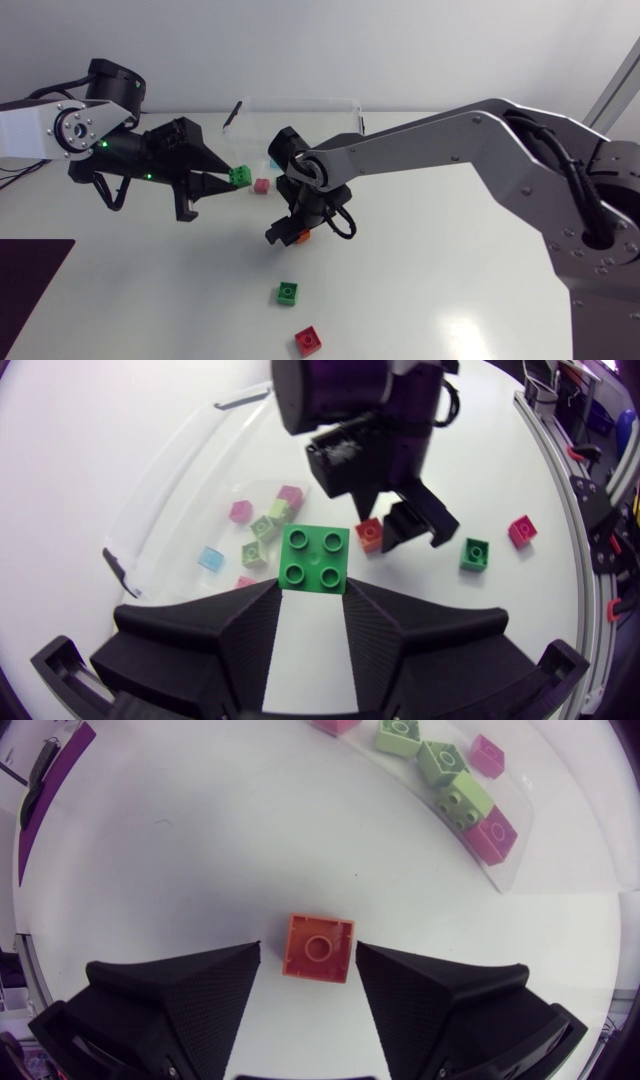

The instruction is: Place the duplo bricks in the container

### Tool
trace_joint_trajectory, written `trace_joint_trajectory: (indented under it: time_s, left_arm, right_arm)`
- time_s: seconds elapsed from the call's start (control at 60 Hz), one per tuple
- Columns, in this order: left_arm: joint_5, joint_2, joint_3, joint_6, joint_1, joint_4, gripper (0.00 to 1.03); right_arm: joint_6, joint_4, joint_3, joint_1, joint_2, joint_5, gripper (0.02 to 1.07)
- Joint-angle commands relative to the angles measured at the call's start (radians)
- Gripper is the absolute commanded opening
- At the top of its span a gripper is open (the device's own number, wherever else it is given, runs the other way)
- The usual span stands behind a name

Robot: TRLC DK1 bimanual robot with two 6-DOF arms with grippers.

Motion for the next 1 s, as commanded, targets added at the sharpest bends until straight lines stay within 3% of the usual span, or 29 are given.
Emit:
trace_joint_trajectory:
  time_s: [0.0,0.167,0.317,0.567,0.983]
  left_arm:
    - [0.013,-0.002,0.050,-0.123,0.009,0.058,0.15]
    - [0.013,0.041,0.114,-0.255,-0.003,0.143,0.15]
    - [0.005,0.119,0.205,-0.376,-0.014,0.214,0.15]
    - [-0.079,0.225,0.260,-0.506,-0.054,0.397,0.15]
    - [-0.191,0.415,0.396,-0.568,-0.069,0.438,0.18]
  right_arm:
    - [0.001,-0.021,0.024,0.012,0.035,0.010,0.58]
    - [-0.001,-0.018,0.021,0.017,0.035,0.013,0.38]
    - [-0.001,-0.022,0.001,0.020,0.026,0.018,0.35]
    - [-0.001,-0.021,-0.085,0.017,-0.086,0.027,0.35]
    - [0.014,-0.061,-0.146,-0.032,-0.354,0.038,0.34]
